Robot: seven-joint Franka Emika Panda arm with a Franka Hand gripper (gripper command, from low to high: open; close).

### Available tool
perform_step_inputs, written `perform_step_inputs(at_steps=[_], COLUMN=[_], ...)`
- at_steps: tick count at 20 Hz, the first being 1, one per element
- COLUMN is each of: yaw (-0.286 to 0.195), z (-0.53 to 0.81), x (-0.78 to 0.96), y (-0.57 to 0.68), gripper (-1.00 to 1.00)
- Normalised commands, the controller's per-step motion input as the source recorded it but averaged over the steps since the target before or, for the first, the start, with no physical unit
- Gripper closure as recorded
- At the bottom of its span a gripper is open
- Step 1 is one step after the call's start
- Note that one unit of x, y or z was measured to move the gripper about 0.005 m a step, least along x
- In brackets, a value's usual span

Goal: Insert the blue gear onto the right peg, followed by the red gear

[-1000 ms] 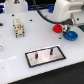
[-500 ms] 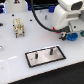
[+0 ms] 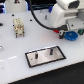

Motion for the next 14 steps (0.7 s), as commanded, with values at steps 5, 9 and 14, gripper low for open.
perform_step_inputs(at_steps=[5,9,14], yaw=[0.0,0.0,0.0], z=[-0.05,0.03,0.32], x=[-0.21,-0.16,0.04], y=[0.0,-0.03,-0.02], gripper=[1.0,1.0,1.0])
